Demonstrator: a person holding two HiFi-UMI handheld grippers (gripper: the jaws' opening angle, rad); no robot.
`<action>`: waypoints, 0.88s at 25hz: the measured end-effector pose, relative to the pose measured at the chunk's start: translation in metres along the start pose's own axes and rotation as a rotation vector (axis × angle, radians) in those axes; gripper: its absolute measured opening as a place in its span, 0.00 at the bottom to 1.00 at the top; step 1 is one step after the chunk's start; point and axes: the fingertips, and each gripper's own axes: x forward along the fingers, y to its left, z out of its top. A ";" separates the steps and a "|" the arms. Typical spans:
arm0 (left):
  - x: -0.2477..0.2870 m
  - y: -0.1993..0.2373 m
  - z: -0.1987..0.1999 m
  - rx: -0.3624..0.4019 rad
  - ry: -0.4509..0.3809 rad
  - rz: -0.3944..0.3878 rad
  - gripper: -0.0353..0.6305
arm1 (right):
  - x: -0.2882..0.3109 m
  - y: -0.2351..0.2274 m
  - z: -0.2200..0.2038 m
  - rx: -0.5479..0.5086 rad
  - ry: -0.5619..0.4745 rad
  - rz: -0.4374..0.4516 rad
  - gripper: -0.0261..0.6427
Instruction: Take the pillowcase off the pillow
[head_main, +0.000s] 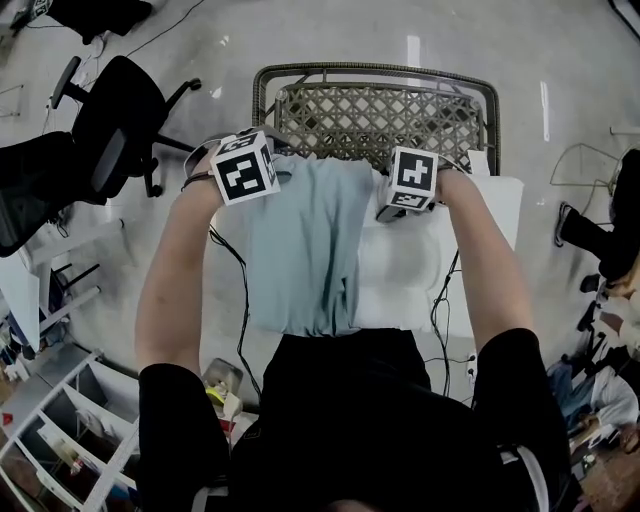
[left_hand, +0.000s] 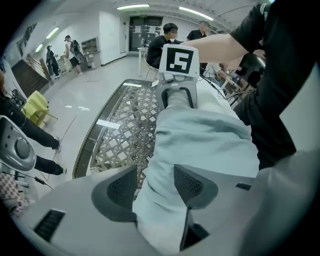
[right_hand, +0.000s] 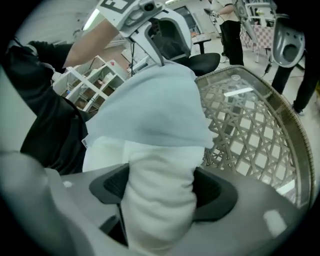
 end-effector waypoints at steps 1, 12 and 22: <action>-0.002 -0.001 -0.003 -0.004 0.004 -0.014 0.38 | -0.005 0.006 0.001 -0.021 -0.007 0.015 0.60; -0.032 -0.045 0.004 0.144 0.047 -0.150 0.20 | -0.073 0.064 0.011 -0.150 -0.014 -0.010 0.37; -0.060 -0.068 -0.018 0.150 0.060 -0.052 0.06 | -0.088 0.093 0.006 -0.084 -0.019 -0.082 0.33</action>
